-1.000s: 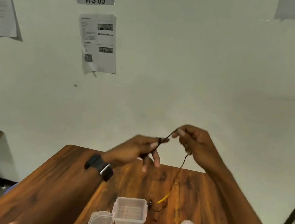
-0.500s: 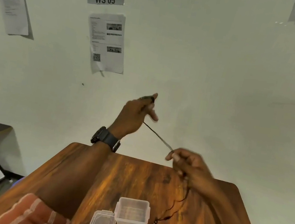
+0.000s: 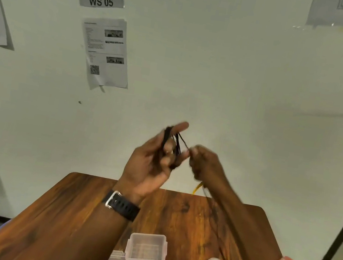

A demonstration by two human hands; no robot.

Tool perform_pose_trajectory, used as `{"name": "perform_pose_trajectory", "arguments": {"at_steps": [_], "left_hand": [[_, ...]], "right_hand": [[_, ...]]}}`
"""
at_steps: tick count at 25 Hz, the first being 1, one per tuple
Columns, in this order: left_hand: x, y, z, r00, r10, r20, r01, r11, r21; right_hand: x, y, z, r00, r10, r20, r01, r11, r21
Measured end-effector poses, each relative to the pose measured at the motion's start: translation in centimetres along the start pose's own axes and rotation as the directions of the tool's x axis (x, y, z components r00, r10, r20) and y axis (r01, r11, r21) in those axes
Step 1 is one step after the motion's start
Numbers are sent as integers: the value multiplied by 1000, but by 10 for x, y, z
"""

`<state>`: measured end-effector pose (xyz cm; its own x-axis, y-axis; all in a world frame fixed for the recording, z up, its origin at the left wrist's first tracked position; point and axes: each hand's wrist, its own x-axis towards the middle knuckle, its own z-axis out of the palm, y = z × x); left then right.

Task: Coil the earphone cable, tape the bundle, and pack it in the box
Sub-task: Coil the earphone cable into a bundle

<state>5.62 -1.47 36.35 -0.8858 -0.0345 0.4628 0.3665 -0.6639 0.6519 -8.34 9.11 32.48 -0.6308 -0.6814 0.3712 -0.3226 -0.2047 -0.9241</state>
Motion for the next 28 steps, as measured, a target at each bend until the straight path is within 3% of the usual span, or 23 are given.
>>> {"name": "perform_pose_trajectory", "arguments": {"at_steps": [3,5,7,9,11,12,13,14,15,17,18,20,23,25,26,27,28], "left_hand": [[33,15,-5,940,249,-233,-188,948,257],[45,21,-16,887,353,-297,-151,831,536],[46,22,-27,875,398,-274,-43,629,777],[42,15,-35,902,381,-201,56,357,932],[36,4,-42,942,296,-161,137,98,986],[32,0,-43,959,225,-173,164,56,985],[27,-5,-42,970,136,-200,190,79,979],[21,-9,-38,974,26,-225,217,182,959],[15,-12,-33,970,-103,-219,242,361,901],[2,-14,-20,958,-283,-57,258,749,610],[-2,-15,-13,961,-274,47,232,881,412],[-1,-14,-4,985,-142,98,130,984,124],[16,-6,-1,975,158,-157,-135,979,152],[29,2,-8,882,376,-283,-211,854,475],[34,5,-15,832,485,-270,-168,683,711],[36,7,-22,798,569,-199,-74,421,904],[36,5,-30,799,594,-93,21,126,992]], "right_hand": [[-29,13,17,984,19,179,-41,992,118],[-41,3,11,960,44,275,-75,992,104],[-43,-13,-2,950,78,304,-86,996,12],[-38,-29,-16,958,81,274,-64,996,-69],[-28,-45,-26,970,79,230,-45,988,-149],[-21,-52,-29,976,58,210,-17,981,-192],[-14,-60,-33,982,25,188,19,974,-228],[-7,-66,-36,986,-14,166,54,970,-236],[-2,-69,-38,989,-48,143,77,976,-202],[9,-65,-39,990,-76,120,80,996,-27],[12,-58,-37,991,-75,114,66,995,75],[11,-33,-27,995,-35,95,12,974,228],[-14,6,-12,993,62,96,-83,969,233],[-41,21,-8,983,79,166,-91,994,64],[-53,23,-7,972,93,216,-89,996,-28],[-63,20,-8,961,105,258,-84,992,-91],[-69,14,-11,955,106,277,-73,989,-128]]}}
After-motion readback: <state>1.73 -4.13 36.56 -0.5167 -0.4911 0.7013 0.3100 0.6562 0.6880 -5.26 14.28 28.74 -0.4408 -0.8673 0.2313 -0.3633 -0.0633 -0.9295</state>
